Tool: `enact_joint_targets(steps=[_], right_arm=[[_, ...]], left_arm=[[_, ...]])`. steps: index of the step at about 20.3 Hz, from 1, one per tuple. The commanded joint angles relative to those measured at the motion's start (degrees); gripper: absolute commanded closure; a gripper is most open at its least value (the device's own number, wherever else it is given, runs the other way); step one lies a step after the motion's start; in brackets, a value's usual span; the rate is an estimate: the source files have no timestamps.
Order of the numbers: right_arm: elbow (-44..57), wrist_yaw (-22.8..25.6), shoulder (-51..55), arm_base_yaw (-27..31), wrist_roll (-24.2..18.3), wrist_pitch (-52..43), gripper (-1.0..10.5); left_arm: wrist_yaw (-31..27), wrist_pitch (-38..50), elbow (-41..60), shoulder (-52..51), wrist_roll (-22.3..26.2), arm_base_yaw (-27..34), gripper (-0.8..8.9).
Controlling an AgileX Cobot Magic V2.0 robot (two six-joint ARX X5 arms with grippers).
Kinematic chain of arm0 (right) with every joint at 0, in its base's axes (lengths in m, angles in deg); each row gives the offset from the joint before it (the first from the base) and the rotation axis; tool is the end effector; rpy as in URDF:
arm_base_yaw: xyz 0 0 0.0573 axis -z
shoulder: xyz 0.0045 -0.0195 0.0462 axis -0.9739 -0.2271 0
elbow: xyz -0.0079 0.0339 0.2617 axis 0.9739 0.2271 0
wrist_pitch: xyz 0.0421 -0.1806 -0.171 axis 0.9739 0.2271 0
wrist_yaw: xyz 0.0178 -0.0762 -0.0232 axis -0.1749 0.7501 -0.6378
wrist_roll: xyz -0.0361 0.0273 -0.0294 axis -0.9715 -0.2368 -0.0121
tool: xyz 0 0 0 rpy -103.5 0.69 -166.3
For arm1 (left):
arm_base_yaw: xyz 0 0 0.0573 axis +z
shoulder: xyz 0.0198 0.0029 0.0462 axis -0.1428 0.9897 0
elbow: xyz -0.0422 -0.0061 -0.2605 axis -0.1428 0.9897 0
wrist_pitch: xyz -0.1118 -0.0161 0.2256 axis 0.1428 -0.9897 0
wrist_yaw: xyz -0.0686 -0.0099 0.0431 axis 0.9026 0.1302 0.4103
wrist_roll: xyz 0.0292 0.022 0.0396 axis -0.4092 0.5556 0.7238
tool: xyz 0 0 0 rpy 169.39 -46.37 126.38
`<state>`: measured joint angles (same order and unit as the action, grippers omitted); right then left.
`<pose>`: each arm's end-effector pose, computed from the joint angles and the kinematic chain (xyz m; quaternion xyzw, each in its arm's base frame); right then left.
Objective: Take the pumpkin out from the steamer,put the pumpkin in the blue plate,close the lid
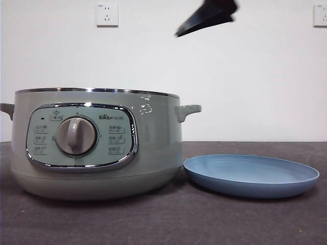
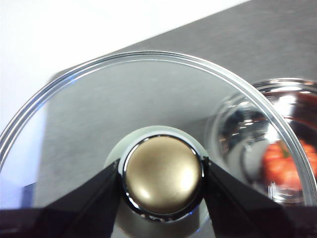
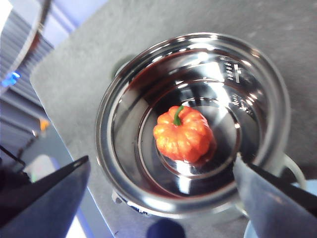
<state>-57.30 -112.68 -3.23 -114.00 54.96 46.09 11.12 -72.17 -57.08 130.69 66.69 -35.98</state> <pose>0.2457 0.2005 0.3529 -0.0298 0.3665 0.4653 0.8051 0.1075 -0.0420 0.4287 0.1453 0.2418 -0.0174 0.9592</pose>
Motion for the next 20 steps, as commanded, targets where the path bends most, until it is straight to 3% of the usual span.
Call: enact_joint_targets(steps=[1,5,8,20], right_arm=[[-7.08,2.47,-6.73,-2.62,-3.02,4.2,4.0],[-21.18,12.37,-19.74,-8.09,-7.19,12.92,4.0],[-25.83,19.87,-26.34,-11.17,-10.14,14.58,4.0],[-25.92,20.68,-38.45,-12.04,-10.84,11.34,4.1]], left_arm=[[-2.16,1.05,-0.79,-1.66,0.61,-0.02,8.22],[-2.69,0.11,-0.79,-2.58,0.61,-0.02,8.22],[-2.58,-0.44,-0.79,-2.56,0.61,-0.02,8.22],[-2.54,-0.61,-0.79,-2.54,0.61,-0.02,8.22]])
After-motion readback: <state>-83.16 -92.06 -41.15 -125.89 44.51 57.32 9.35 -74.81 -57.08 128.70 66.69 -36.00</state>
